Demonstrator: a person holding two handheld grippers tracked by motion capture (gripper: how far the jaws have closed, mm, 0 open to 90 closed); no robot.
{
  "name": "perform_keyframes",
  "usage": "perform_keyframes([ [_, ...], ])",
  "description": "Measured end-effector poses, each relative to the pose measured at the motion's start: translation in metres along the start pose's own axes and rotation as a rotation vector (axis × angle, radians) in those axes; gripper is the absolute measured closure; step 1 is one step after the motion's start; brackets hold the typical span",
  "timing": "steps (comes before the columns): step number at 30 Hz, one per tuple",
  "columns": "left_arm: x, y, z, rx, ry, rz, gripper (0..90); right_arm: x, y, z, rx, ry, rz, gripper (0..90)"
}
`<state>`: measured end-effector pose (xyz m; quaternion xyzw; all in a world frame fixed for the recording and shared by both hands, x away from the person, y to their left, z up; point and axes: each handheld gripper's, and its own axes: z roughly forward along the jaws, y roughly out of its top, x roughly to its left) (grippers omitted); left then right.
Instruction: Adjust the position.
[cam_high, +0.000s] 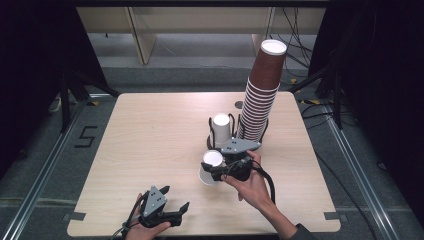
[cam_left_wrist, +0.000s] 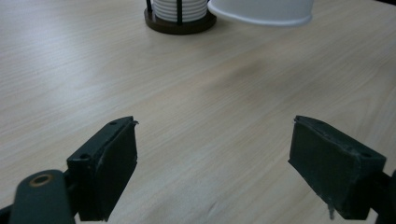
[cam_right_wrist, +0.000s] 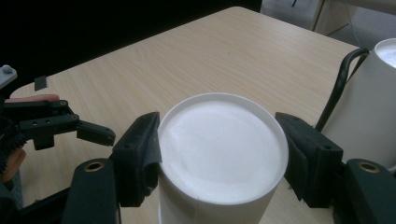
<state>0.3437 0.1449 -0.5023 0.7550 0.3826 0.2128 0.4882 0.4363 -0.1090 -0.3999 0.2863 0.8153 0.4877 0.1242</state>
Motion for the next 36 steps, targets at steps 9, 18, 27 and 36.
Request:
perform_keyframes([
  [9,-0.010,0.004,0.008,-0.088,-0.029,0.085,14.6,0.008,0.001,0.002,-0.007,0.041,-0.007,35.0],
  [18,-0.013,0.006,0.016,-0.134,-0.059,0.099,14.5,0.025,-0.001,0.010,0.007,0.087,-0.028,35.0],
  [27,-0.014,0.007,0.017,-0.132,-0.071,0.091,14.5,0.036,-0.003,0.016,0.013,0.148,-0.026,35.0],
  [36,-0.016,0.007,0.021,-0.160,-0.085,0.091,12.7,0.042,-0.002,0.015,-0.006,0.179,-0.013,35.0],
])
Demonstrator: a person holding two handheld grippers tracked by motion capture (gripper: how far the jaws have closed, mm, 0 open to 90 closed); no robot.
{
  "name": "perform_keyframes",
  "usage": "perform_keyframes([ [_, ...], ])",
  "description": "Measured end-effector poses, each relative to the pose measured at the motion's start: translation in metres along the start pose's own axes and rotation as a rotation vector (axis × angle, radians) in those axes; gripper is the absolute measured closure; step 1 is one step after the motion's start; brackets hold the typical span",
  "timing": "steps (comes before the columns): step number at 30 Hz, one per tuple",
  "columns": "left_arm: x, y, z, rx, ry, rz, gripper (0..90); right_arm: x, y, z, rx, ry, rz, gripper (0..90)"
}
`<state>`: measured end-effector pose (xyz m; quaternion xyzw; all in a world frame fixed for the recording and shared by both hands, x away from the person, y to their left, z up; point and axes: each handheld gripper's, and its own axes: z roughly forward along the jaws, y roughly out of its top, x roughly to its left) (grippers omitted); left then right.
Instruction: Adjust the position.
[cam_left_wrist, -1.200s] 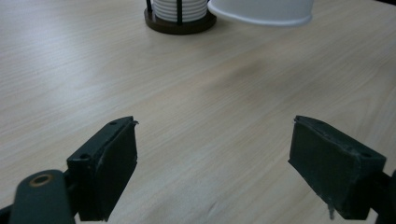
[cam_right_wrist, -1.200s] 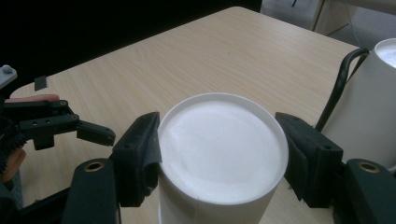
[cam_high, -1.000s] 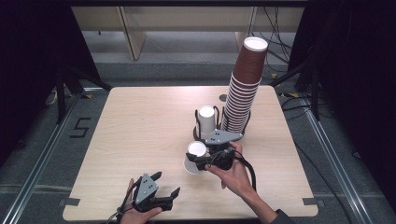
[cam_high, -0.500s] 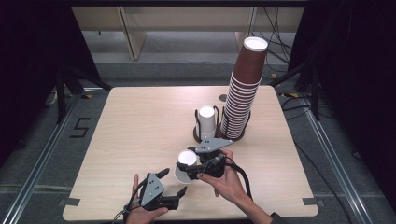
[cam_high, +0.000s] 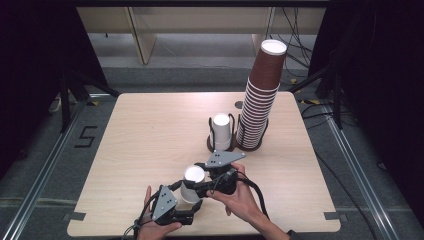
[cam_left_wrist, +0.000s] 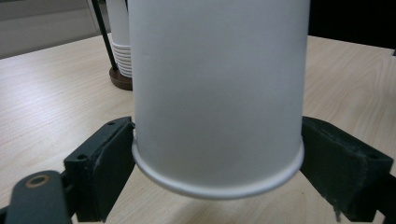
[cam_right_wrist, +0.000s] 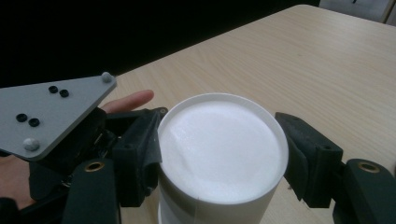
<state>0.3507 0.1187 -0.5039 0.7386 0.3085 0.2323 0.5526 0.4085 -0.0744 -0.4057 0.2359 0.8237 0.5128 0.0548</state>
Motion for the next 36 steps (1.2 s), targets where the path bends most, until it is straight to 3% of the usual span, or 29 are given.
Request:
perform_keyframes([
  [12,-0.001,0.001,-0.001,-0.030,-0.004,0.000,14.0,0.003,-0.001,0.000,0.000,0.033,0.032,35.0],
  [14,0.000,0.001,-0.003,-0.023,-0.008,0.017,14.6,0.002,-0.002,0.001,-0.010,0.050,0.035,34.9],
  [15,0.002,0.002,-0.002,-0.029,-0.008,0.052,15.3,0.001,-0.002,0.001,-0.007,0.054,0.035,34.8],
  [20,0.002,0.004,-0.003,-0.013,-0.030,0.077,20.1,-0.004,-0.003,-0.004,0.013,0.061,0.061,33.1],
  [24,0.003,0.007,-0.005,0.024,-0.049,0.102,22.2,-0.008,-0.003,-0.007,0.040,0.061,0.044,22.4],
  [26,0.003,0.008,-0.006,0.061,-0.069,0.131,22.3,-0.009,-0.003,-0.010,0.084,0.094,0.044,18.7],
  [27,0.003,0.008,-0.006,0.084,-0.081,0.168,22.4,-0.008,-0.004,-0.014,0.107,0.111,0.036,19.0],
  [28,0.003,0.008,-0.006,0.084,-0.081,0.168,22.5,-0.008,-0.004,-0.014,0.107,0.111,0.036,19.0],
  [30,0.001,0.009,-0.007,0.136,-0.082,0.224,22.6,-0.010,-0.005,-0.018,0.122,0.115,-0.003,19.1],
  [32,0.000,0.009,-0.007,0.158,-0.097,0.259,22.9,-0.012,-0.007,-0.021,0.174,0.147,-0.018,18.7],
  [36,-0.004,0.010,-0.007,0.201,-0.133,0.323,23.0,-0.015,-0.013,-0.025,0.227,0.176,-0.044,19.3],
])
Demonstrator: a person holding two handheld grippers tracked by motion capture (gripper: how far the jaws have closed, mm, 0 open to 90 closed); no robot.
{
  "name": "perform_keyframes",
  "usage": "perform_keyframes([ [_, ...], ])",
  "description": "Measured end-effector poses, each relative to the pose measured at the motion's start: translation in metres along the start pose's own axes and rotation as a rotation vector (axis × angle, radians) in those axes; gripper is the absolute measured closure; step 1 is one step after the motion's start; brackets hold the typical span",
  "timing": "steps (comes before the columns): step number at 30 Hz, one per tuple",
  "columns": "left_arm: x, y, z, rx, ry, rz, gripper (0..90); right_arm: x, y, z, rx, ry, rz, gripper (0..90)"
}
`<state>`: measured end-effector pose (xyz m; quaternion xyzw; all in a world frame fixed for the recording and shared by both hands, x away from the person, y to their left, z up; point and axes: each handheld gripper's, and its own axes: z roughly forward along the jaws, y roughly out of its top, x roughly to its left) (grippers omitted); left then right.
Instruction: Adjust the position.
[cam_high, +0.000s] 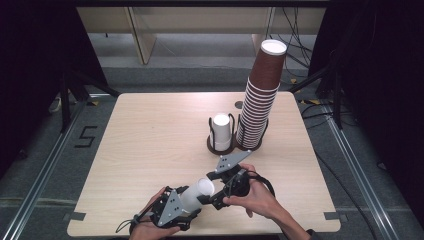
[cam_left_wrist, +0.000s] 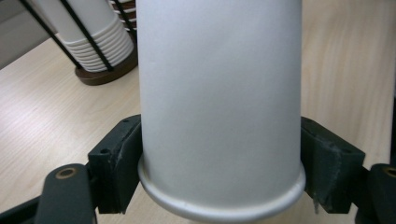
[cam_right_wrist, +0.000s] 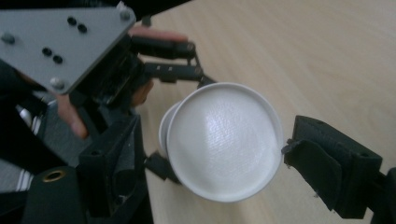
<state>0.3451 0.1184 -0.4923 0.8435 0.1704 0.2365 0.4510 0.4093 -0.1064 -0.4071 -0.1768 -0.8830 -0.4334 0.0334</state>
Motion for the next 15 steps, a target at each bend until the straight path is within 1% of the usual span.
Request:
perform_keyframes([
  [1,-0.003,0.001,0.001,0.005,-0.012,0.016,23.1,-0.001,-0.004,0.000,0.016,0.014,-0.009,19.6],
  [2,-0.003,0.001,0.001,0.005,-0.012,0.016,23.1,-0.001,-0.004,0.000,0.016,0.014,-0.009,19.6],
  [3,-0.004,0.002,0.000,0.019,-0.017,0.032,23.1,-0.001,-0.006,0.001,0.047,0.026,-0.026,19.8],
  [4,-0.005,0.002,0.000,0.027,-0.020,0.039,23.1,-0.001,-0.006,0.001,0.047,0.026,-0.026,19.8],
  [6,-0.006,0.001,0.001,0.032,-0.027,0.052,23.1,0.000,-0.008,0.002,0.061,0.047,-0.035,20.8],
  [7,-0.007,0.001,0.002,0.029,-0.035,0.050,23.1,0.000,-0.009,0.004,0.061,0.047,-0.040,21.9],
  [8,-0.006,0.002,0.000,0.051,-0.038,0.073,23.1,0.000,-0.010,0.005,0.070,0.062,-0.033,22.3],
  [9,-0.006,0.002,0.000,0.051,-0.038,0.073,23.0,0.000,-0.010,0.005,0.070,0.062,-0.033,22.3],
  [10,-0.008,0.002,0.001,0.036,-0.034,0.063,23.0,-0.001,-0.010,0.006,0.071,0.064,-0.036,23.2],
  [11,-0.008,0.002,0.001,0.036,-0.036,0.065,23.0,-0.001,-0.010,0.007,0.067,0.063,-0.041,24.2],
  [12,-0.008,0.002,0.001,0.034,-0.041,0.066,23.0,-0.001,-0.010,0.008,0.075,0.070,-0.037,24.7],
  [13,-0.007,0.003,0.000,0.051,-0.045,0.083,23.0,-0.001,-0.010,0.009,0.080,0.074,-0.040,26.0],
  [14,-0.007,0.003,0.001,0.045,-0.047,0.086,23.0,-0.001,-0.010,0.010,0.079,0.074,-0.039,27.1],
  [15,-0.008,0.002,0.002,0.034,-0.047,0.074,23.0,-0.001,-0.010,0.011,0.085,0.083,-0.037,28.4],
])
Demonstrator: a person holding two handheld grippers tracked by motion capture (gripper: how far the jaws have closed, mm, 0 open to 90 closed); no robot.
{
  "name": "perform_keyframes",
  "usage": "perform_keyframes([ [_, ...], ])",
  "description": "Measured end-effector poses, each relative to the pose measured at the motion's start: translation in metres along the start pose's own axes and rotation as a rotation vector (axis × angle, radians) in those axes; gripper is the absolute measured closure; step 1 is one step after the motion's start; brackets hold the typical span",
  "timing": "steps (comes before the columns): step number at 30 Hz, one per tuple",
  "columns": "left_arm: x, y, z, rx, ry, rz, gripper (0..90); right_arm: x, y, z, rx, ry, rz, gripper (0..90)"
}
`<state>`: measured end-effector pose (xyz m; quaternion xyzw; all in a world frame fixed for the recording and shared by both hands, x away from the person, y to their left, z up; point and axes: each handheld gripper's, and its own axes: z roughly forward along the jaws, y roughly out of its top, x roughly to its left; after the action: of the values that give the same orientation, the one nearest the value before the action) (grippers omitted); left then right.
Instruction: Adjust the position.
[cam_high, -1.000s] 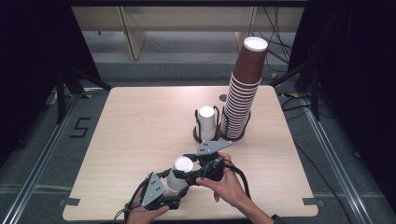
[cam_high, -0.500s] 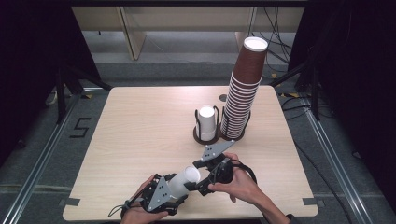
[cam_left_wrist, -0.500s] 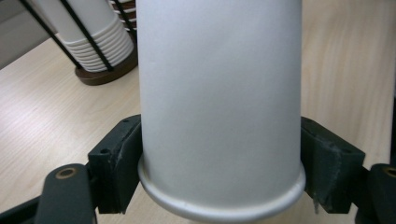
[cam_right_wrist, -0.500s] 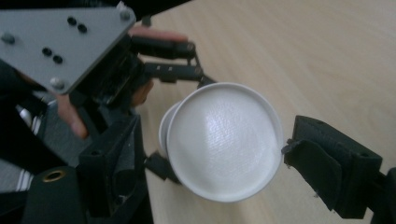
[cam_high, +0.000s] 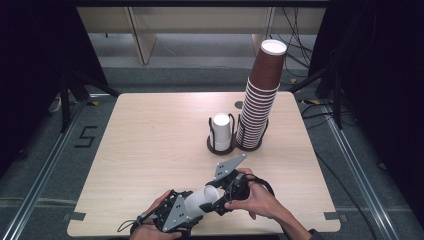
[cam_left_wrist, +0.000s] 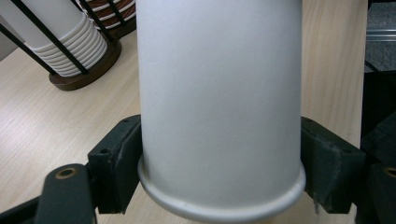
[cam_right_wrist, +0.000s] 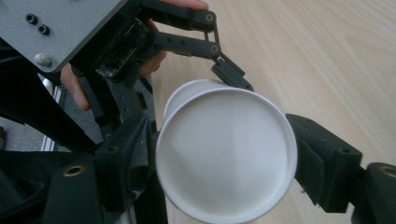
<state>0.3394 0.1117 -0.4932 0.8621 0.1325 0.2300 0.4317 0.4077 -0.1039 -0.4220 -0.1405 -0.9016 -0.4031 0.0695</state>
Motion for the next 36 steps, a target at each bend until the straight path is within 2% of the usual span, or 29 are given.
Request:
perform_keyframes([
  [9,-0.001,0.000,0.001,-0.009,-0.018,-0.005,19.9,-0.003,-0.002,0.003,0.014,0.012,0.018,31.8],
  [10,-0.001,-0.001,0.001,-0.021,-0.012,-0.021,19.9,-0.003,-0.002,0.003,0.013,0.004,0.015,32.1],
  [12,0.000,-0.003,0.002,-0.061,-0.010,-0.050,16.4,-0.003,-0.002,0.000,0.006,0.006,0.029,32.7],
  [14,0.003,-0.006,0.002,-0.108,0.010,-0.090,14.0,-0.005,-0.001,-0.004,-0.013,0.004,0.033,33.0],
  [15,0.006,-0.007,0.001,-0.134,-0.002,-0.107,14.8,-0.006,-0.001,-0.006,-0.021,-0.004,0.039,33.1],
  [17,0.009,-0.008,-0.002,-0.213,0.003,-0.161,14.5,-0.011,-0.002,-0.014,-0.075,0.011,0.057,33.2],
  [18,0.009,-0.008,-0.002,-0.213,0.003,-0.161,14.5,-0.011,-0.002,-0.014,-0.075,0.011,0.057,33.2],
  [20,0.011,-0.007,-0.006,-0.287,0.004,-0.216,14.5,-0.014,-0.002,-0.021,-0.132,0.038,0.082,33.2],
  [22,0.012,-0.007,-0.008,-0.302,-0.003,-0.229,14.5,-0.014,-0.002,-0.022,-0.140,0.045,0.083,33.3],
  [23,0.013,-0.006,-0.008,-0.336,-0.005,-0.242,14.4,-0.014,-0.002,-0.024,-0.147,0.059,0.098,33.3],
  [24,0.013,-0.006,-0.009,-0.351,-0.002,-0.245,14.4,-0.014,-0.001,-0.025,-0.168,0.081,0.110,33.3],
  [25,0.013,-0.006,-0.010,-0.363,-0.001,-0.242,14.4,-0.015,-0.001,-0.026,-0.181,0.080,0.096,33.3],
  [26,0.013,-0.006,-0.011,-0.374,-0.002,-0.244,14.3,-0.014,-0.001,-0.027,-0.186,0.098,0.113,33.3],
  [30,0.013,-0.005,-0.010,-0.413,-0.005,-0.227,14.3,-0.014,0.000,-0.028,-0.207,0.116,0.106,33.3],
  [31,0.012,-0.005,-0.012,-0.403,-0.006,-0.231,14.3,-0.013,0.000,-0.027,-0.208,0.126,0.106,33.3],
  [33,0.012,-0.005,-0.013,-0.406,-0.002,-0.214,14.4,-0.013,0.000,-0.026,-0.204,0.134,0.109,33.3],
  [34,0.011,-0.005,-0.011,-0.432,0.004,-0.215,14.4,-0.014,0.000,-0.026,-0.205,0.128,0.104,33.3],
  [36,0.011,-0.005,-0.012,-0.425,0.009,-0.213,14.4,-0.014,0.000,-0.026,-0.208,0.130,0.107,33.3],
])
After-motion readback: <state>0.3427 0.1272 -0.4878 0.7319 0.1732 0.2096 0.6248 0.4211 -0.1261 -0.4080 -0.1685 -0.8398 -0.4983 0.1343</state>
